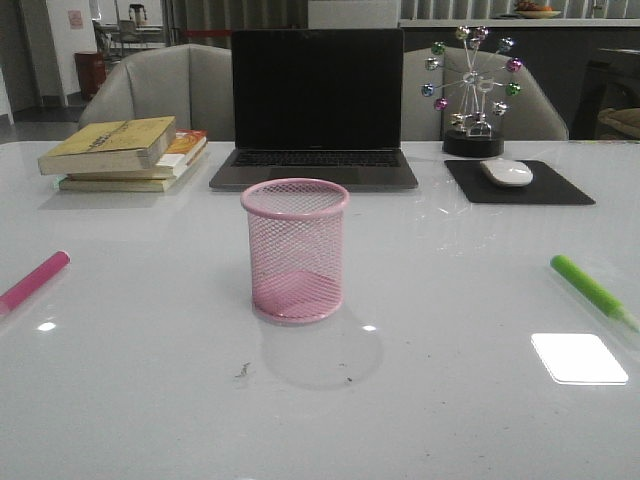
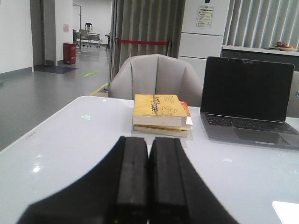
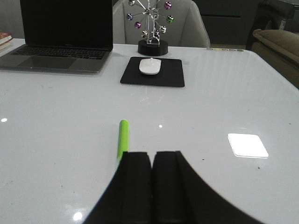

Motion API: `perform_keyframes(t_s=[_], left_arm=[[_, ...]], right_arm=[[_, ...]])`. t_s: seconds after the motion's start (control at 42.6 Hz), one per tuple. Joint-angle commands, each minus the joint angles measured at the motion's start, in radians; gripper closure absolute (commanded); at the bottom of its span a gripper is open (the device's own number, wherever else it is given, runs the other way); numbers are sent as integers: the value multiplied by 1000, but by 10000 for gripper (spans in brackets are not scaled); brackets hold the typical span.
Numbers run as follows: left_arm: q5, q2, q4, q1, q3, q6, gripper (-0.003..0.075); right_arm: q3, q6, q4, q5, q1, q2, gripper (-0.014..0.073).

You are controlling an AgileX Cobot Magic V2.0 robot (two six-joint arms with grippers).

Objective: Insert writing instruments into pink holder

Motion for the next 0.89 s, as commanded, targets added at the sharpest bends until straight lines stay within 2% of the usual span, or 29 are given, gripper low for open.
perform_keyframes(t_s=[0.0,0.376,0.469,0.704,0.869], left_arm=[[-86,-19,0,-5,0,-6,623],[-86,-19,0,-5,0,-6,623],[-86,-19,0,-5,0,-6,623],[-86,-19,0,-5,0,-6,623],[-223,-19,0,-7,-13,-6,623]], right_arm=[[-12,-9,-6,-83,-7,-22,536],[-12,-11,-9,-84,-7,-22,536],[-12,-14,-52,-138,-7,-22,536],[-12,-14,-53,-198,-7,-22,536],[-28,7,-26,-355,-7,-22,536]])
